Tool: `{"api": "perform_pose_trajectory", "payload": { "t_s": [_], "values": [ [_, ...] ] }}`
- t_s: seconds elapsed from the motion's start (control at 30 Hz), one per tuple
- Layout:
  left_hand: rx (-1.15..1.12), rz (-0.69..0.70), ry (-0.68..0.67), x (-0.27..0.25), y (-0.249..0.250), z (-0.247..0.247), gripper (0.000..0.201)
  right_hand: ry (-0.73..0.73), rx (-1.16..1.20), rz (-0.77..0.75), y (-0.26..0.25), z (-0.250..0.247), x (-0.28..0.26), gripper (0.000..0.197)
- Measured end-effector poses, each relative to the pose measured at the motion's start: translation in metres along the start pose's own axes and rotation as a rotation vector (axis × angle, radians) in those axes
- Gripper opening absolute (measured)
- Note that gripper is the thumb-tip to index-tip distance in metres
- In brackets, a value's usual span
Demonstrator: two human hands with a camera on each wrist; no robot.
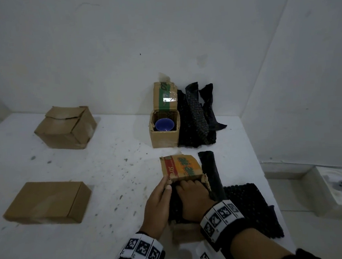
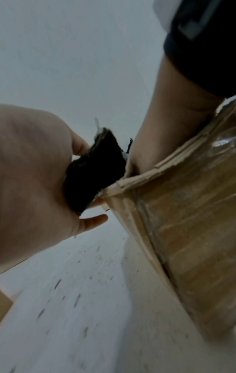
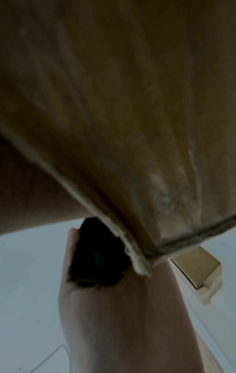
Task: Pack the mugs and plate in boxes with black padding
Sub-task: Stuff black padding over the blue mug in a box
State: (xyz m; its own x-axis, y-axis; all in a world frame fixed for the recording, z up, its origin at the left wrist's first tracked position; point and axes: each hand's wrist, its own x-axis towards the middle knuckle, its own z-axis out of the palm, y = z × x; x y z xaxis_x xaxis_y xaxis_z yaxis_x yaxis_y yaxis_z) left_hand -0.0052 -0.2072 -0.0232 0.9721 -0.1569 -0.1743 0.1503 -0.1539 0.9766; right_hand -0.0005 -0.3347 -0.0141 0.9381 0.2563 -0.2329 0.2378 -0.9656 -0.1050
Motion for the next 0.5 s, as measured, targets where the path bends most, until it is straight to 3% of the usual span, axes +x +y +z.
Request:
{"api": "perform_pose_trajectory", "payload": {
  "t_s": [0.1, 0.23, 0.33, 0.43, 0.5],
  "values": [
    [-0.151, -0.069, -0.05, -0.001, 0.009, -0.001, 0.042, -0.026, 0.03, -0.008, 0.002, -0.001, 0.003, 0.051],
    [-0.335, -0.176, -0.092, 0.001, 0.012, -0.004, 0.048, 0.027, 0.361, -0.077, 0.009, 0.001, -0.006, 0.061],
    [-0.404, -0.211, -0.106, 0.005, 0.01, -0.005, 0.048, 0.072, 0.291, -0.11, 0.008, 0.015, -0.014, 0.061],
    [-0.437, -0.223, -0.131, 0.009, 0.012, -0.007, 0.057, 0.035, 0.23, -0.013, 0.001, 0.018, -0.015, 0.049],
    [-0.45, -0.231, -0.151, 0.01, 0.016, -0.008, 0.056, 0.119, 0.223, -0.001, -0.003, 0.014, -0.014, 0.048]
  ]
}}
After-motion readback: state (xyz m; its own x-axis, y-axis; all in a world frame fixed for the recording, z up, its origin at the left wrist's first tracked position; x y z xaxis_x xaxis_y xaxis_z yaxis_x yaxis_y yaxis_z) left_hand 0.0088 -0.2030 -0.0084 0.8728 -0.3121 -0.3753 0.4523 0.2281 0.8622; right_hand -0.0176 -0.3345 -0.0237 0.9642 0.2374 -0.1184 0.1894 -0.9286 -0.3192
